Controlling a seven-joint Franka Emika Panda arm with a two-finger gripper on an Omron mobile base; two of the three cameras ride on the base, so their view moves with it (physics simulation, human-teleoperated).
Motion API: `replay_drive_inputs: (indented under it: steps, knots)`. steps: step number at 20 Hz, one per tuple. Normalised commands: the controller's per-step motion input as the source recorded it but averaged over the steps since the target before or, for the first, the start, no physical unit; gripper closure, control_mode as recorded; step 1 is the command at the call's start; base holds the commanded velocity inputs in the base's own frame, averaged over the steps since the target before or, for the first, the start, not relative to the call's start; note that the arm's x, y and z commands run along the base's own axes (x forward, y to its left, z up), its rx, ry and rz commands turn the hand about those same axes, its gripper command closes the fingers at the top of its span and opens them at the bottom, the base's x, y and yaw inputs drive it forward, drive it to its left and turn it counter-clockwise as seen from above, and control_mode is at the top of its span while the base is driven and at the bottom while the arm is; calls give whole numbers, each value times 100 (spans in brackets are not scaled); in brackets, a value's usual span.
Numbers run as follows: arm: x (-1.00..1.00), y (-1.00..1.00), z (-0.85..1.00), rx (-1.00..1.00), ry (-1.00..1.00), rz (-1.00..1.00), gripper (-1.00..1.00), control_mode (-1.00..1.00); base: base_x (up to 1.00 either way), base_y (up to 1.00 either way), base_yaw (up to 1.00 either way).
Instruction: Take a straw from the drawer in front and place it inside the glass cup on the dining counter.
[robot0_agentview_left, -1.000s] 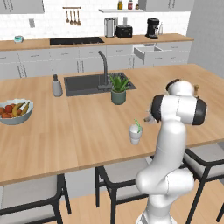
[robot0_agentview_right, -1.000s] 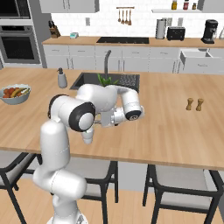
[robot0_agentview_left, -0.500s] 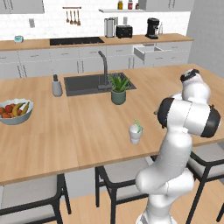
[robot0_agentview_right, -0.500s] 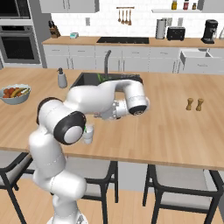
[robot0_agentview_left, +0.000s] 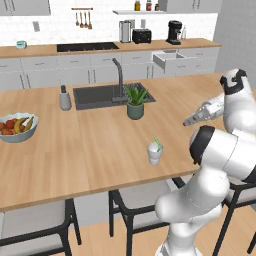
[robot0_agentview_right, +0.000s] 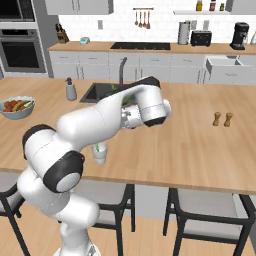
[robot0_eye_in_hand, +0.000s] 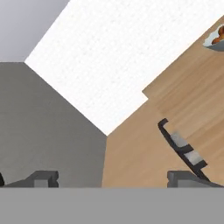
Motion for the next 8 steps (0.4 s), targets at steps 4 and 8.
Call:
replay_drive_inputs:
  steps: [4,8]
  knots:
    - [-10,5,-5,-5,0,0,-100,-100,0,0,0]
    - [-10,6,-9,-5,-1,0,-100,-100,0,0,0]
